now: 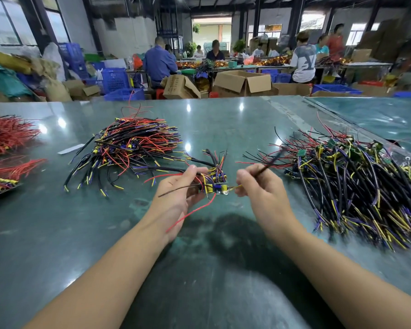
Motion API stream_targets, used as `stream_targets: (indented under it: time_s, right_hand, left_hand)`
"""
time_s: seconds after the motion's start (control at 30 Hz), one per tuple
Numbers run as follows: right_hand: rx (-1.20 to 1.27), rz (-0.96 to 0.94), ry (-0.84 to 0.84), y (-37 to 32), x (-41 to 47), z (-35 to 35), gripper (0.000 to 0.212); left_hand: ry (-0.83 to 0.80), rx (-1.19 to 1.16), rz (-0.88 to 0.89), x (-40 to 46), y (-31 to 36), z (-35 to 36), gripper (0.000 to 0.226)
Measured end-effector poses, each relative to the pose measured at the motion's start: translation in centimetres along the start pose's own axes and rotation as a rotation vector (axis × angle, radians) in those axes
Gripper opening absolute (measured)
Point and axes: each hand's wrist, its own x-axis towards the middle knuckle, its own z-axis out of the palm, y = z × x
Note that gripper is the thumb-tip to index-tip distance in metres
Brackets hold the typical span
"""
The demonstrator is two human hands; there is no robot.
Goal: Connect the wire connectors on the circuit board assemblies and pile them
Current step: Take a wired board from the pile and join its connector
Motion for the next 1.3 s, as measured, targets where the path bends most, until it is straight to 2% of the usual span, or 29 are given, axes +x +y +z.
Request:
stream_targets:
  time_s: [0.07, 0.17, 0.3, 0.4, 0.53, 0.7, 0.8, 0.87, 1.0, 1.1, 1.17, 1.2, 1.23, 1.27, 1.3]
  right_hand:
    - [0.08, 0.085, 0.038, -0.2, 0.3, -0.2, 0.029]
    - [0.043, 0.171, -0.004, -0.1, 0.4, -0.5, 0.034]
    - [0.103, 0.261, -0.119, -0.3, 0.0, -0.3, 0.024]
    - [0.151, 0.241, -0.173, -0.3, -0.2, -0.1, 0.012]
    - [0.112, 0.175, -0.222, -0.3, -0.5, -0.3, 0.012]
    - [0.18, 0.286, -0.254, -0.5, -0.2, -1.0, 0.005]
    - [0.199, 0.295, -0.301, -0.8, -0.1, -1.3, 0.012]
    - [0.299, 0.305, -0.318, -0.9, -0.1, -1.4, 0.018]
    - [0.542, 0.357, -0.335, -1.2, -0.1, -0.9, 0.016]
    - [0.685, 0.416, -0.252, -1.6, 0.1, -1.1, 0.014]
    - [0.713, 0.433, -0.161, -1.8, 0.3, -1.6, 0.012]
    - [0.668, 0.431, -0.126, -1.9, 0.4, -1.8, 0.01]
    - [0.598, 0.425, -0.1, -1.8, 0.4, -1.9, 0.009]
    - [0.522, 0.421, -0.077, -1.6, 0.4, -1.9, 0.007]
    - [0.451, 0.414, -0.057, -1.4, 0.3, -1.8, 0.005]
  left_hand:
    - [-0.007, -0.031, 0.02, 0.0, 0.0, 0.0, 0.025]
    - [-0.035, -0.061, 0.034, -0.1, -0.1, 0.1, 0.022]
    - [-0.076, -0.119, 0.046, -0.1, 0.0, 0.1, 0.021]
    - [-0.109, -0.136, 0.05, -0.1, 0.0, -0.2, 0.019]
    - [-0.191, 0.041, 0.004, -0.3, -0.6, -0.5, 0.019]
    - [-0.244, 0.032, -0.02, -0.3, -0.3, -0.8, 0.011]
    - [-0.271, 0.007, -0.025, -0.2, -0.1, -1.0, 0.013]
    - [-0.275, -0.033, -0.038, -0.3, 0.1, -1.0, 0.014]
    - [-0.289, -0.144, -0.068, -0.4, 0.5, -0.5, 0.015]
    - [-0.14, -0.248, -0.079, 0.1, 1.1, -0.7, 0.014]
    - [0.055, -0.283, -0.073, 1.0, 1.5, -1.7, 0.015]
    - [0.155, -0.227, -0.081, 1.6, 1.6, -2.3, 0.021]
    - [0.244, -0.088, -0.101, 2.1, 1.7, -2.9, 0.029]
    - [0.315, 0.161, -0.121, 2.4, 1.6, -3.4, 0.04]
    - [0.356, 0.509, -0.134, 2.7, 1.5, -3.9, 0.05]
